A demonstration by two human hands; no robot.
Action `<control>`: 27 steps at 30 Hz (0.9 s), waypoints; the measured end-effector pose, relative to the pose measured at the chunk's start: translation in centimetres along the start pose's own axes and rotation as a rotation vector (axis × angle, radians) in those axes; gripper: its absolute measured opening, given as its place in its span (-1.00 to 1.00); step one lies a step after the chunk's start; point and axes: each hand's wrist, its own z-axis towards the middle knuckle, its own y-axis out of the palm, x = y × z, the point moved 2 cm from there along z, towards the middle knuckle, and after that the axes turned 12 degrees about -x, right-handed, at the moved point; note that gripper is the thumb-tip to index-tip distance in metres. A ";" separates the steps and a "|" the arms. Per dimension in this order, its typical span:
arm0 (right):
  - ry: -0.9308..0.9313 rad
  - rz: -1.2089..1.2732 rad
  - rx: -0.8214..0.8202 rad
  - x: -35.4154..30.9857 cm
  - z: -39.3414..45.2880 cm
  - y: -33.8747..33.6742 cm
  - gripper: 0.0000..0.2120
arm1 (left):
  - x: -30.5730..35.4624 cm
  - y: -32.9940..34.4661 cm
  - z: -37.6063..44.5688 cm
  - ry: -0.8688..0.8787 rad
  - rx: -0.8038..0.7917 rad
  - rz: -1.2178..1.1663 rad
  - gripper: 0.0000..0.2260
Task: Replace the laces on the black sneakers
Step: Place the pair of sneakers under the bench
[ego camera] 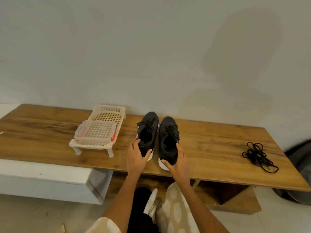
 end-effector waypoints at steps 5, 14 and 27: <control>0.027 0.020 0.090 0.4 0.0 1.6 -0.25 | -1.0 0.9 0.6 0.044 0.038 -0.028 -0.51; 0.318 -0.122 -0.259 -3.1 1.5 -0.7 -0.53 | 1.0 -1.8 1.7 -0.064 -0.318 0.010 -0.67; 0.361 -0.026 -0.637 -10.2 0.0 -11.1 -0.53 | 10.0 -11.3 -6.1 -0.415 -0.392 0.064 -0.68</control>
